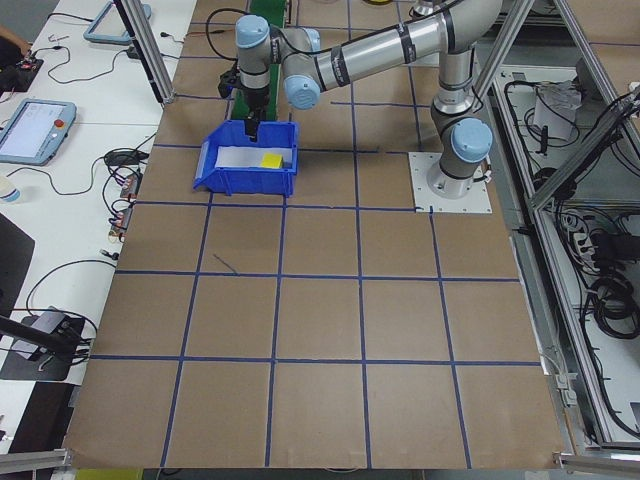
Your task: Move block left to right into plate
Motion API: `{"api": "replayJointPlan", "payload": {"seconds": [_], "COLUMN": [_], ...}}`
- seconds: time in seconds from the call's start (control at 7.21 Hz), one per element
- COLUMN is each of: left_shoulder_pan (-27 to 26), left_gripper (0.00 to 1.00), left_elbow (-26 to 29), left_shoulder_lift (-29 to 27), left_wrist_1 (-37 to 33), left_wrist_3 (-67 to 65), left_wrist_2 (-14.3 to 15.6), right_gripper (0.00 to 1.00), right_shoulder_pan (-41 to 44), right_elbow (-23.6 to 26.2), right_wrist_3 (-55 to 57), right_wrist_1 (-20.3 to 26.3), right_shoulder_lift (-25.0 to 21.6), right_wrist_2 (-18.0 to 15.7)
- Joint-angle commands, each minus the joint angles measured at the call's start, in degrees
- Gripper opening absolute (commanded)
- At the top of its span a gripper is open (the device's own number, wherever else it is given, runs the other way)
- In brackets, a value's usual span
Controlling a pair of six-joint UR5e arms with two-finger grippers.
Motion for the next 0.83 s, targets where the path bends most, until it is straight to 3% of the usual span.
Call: {"api": "replayJointPlan", "payload": {"seconds": [0.0,0.42,0.56,0.69], "left_shoulder_pan": [0.05,0.14,0.14,0.14], "left_gripper": [0.93,0.91,0.91,0.91], "left_elbow": [-1.85,-2.20,-2.20,-2.11], "left_shoulder_lift": [-1.00,-3.19,-3.81,-3.90], "left_wrist_1": [1.18,5.40,5.50,5.41], "left_wrist_3": [1.80,4.27,4.18,4.10], "left_wrist_2": [0.11,0.19,0.80,3.77], "right_gripper": [1.00,1.00,1.00,1.00], "right_shoulder_pan": [-0.76,-3.13,-3.14,-3.14], "right_elbow": [0.54,-0.77,-0.68,0.10], "right_wrist_3": [-4.08,-5.59,-8.73,-9.46], "right_wrist_1": [-5.81,-6.53,-10.97,-11.36], "right_shoulder_lift": [2.79,7.62,9.12,9.39], "right_wrist_2": [-0.03,4.01,8.54,8.67]}}
